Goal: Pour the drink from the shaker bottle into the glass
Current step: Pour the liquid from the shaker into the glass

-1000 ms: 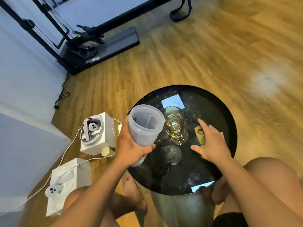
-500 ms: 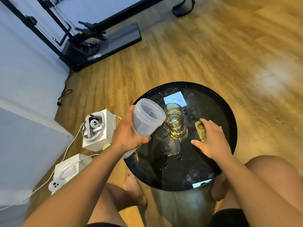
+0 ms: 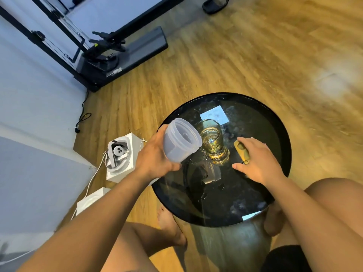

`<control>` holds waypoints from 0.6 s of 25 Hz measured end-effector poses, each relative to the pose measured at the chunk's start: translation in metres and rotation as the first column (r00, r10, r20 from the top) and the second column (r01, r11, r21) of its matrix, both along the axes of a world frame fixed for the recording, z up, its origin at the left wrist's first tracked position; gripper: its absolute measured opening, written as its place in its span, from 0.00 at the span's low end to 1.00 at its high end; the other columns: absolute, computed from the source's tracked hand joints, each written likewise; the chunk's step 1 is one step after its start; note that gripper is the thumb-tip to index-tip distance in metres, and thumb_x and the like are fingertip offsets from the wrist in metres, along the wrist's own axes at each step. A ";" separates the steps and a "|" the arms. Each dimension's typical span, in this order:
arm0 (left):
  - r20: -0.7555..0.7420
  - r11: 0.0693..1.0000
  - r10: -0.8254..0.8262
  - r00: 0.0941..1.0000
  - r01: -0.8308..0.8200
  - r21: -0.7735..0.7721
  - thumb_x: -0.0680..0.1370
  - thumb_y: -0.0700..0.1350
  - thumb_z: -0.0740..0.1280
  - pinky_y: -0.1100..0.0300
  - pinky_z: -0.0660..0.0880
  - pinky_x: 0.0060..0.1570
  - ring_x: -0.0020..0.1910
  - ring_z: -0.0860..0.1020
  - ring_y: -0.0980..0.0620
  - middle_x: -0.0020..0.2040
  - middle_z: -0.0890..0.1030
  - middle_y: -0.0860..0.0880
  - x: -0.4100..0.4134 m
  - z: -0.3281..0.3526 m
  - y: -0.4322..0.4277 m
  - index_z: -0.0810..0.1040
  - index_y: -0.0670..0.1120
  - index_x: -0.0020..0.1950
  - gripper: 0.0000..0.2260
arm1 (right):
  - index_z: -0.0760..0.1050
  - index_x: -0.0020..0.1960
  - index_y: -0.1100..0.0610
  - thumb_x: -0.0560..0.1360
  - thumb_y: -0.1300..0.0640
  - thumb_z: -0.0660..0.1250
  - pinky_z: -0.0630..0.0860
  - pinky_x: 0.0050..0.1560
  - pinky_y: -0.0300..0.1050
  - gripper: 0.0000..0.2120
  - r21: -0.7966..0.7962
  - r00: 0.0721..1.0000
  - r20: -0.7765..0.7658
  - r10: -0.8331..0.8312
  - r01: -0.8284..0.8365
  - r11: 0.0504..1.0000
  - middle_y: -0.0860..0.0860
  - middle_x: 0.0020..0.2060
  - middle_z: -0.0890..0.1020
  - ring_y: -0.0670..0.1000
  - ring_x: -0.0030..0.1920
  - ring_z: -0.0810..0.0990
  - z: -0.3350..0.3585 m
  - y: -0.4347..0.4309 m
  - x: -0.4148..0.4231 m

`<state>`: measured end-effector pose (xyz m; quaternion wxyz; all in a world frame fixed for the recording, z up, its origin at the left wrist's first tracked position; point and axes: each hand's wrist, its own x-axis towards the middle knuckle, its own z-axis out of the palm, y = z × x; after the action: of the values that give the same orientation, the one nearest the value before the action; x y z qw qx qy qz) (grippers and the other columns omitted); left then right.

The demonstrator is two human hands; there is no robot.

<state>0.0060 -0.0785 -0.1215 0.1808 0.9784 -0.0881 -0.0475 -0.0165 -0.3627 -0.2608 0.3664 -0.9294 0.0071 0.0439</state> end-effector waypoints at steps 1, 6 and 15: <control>-0.003 1.000 0.004 1.000 -0.004 0.004 0.57 0.52 0.81 0.47 0.80 0.44 0.56 0.77 0.50 0.58 0.75 0.61 0.001 0.001 0.000 0.61 0.66 0.70 0.47 | 0.61 0.75 0.50 0.66 0.46 0.77 0.55 0.74 0.56 0.43 0.003 1.000 -0.004 0.003 -0.003 1.000 0.52 0.72 0.69 0.55 0.75 0.61 0.000 0.000 -0.001; -0.034 0.999 0.022 0.999 -0.020 0.043 0.58 0.49 0.82 0.41 0.81 0.48 0.60 0.77 0.46 0.62 0.76 0.55 0.003 0.006 0.001 0.60 0.62 0.74 0.50 | 0.61 0.75 0.50 0.66 0.46 0.78 0.58 0.73 0.55 0.44 0.014 1.000 -0.014 -0.013 0.013 1.000 0.53 0.73 0.68 0.56 0.74 0.62 0.004 0.000 -0.002; -0.067 0.996 0.024 0.997 -0.018 0.090 0.60 0.47 0.84 0.40 0.81 0.50 0.62 0.76 0.44 0.63 0.75 0.52 0.009 0.011 0.002 0.59 0.60 0.76 0.51 | 0.60 0.76 0.50 0.66 0.46 0.78 0.57 0.73 0.55 0.45 0.031 0.999 -0.029 -0.017 0.018 0.999 0.53 0.73 0.68 0.56 0.74 0.62 0.004 -0.001 -0.002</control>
<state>0.0147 -0.0766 -0.1106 0.1403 0.9842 -0.0694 -0.0825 -0.0185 -0.3638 -0.2571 0.3812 -0.9227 0.0198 0.0541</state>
